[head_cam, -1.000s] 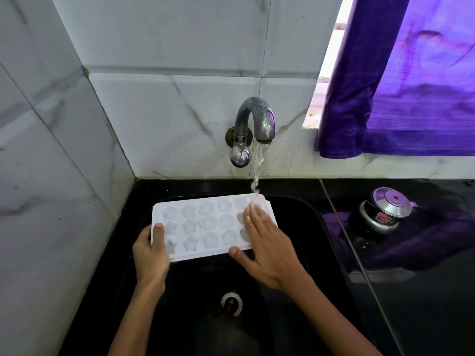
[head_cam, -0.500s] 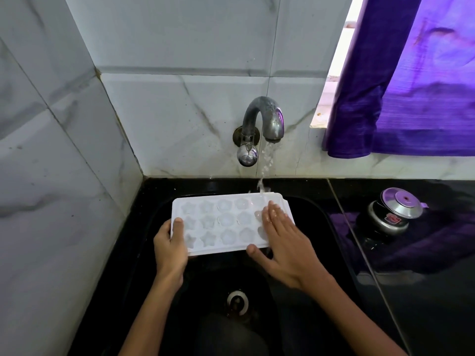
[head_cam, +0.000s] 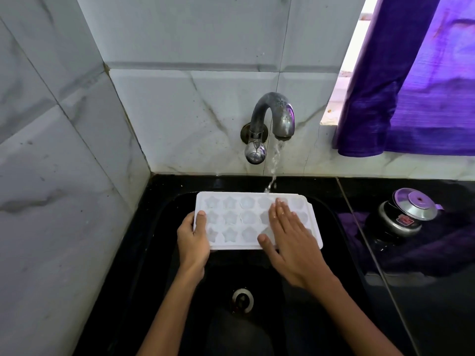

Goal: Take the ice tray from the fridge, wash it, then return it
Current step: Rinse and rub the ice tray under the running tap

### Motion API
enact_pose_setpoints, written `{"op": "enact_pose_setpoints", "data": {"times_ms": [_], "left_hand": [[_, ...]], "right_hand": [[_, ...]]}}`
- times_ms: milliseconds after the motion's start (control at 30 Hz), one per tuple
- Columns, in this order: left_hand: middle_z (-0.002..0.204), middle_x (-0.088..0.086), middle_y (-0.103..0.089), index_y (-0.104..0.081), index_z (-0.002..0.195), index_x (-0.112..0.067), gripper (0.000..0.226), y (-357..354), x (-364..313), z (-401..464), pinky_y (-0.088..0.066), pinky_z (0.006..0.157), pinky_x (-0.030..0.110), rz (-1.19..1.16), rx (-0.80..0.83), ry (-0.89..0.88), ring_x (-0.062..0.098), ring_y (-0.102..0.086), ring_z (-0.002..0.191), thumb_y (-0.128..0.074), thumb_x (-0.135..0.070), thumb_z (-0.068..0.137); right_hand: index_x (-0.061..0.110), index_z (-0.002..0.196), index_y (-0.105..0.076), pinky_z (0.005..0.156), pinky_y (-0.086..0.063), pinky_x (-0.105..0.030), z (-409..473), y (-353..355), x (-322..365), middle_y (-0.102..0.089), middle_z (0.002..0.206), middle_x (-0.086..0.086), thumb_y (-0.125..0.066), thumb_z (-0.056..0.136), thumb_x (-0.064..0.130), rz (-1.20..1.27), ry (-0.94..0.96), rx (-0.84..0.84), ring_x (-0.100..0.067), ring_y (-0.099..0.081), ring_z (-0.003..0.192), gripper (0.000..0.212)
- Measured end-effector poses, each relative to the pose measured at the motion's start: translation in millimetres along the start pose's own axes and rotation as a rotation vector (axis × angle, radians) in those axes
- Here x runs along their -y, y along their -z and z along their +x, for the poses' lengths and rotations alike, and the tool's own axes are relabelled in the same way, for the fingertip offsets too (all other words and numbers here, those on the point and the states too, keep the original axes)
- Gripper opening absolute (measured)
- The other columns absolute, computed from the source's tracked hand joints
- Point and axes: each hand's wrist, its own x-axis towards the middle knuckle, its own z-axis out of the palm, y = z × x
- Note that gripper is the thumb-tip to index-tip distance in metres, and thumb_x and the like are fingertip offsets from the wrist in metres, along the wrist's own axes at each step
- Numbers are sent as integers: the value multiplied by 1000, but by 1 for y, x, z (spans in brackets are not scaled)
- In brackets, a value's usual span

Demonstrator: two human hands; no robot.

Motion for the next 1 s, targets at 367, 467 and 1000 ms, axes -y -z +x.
{"op": "enact_pose_setpoints", "data": {"times_ms": [367,467,1000], "left_hand": [[90,3,-67,-61,103,-9,19,7,0,5,-51,54,14,-105,-33,28,14,-64,78,-46,-21,99],[90,2,-67,-61,103,-10,19,3,6,1,-52,55,15,-91,-5,60,12,-64,77,-46,-21,99],[85,1,-67,-59,81,-23,27,-33,-5,-18,-53,65,30,-211,72,223,15,-64,75,-41,-29,101]], "right_hand": [[21,148,9,118,12,-26,0,-2,6,16,155,6,-2,94,50,2,132,1,-3,20,142,62],[15,148,8,117,12,-27,14,-1,-4,16,156,0,5,88,58,1,14,-9,-9,19,143,74],[13,149,9,113,17,-22,19,3,4,15,157,-3,8,85,55,-57,159,59,-9,21,141,76]]}}
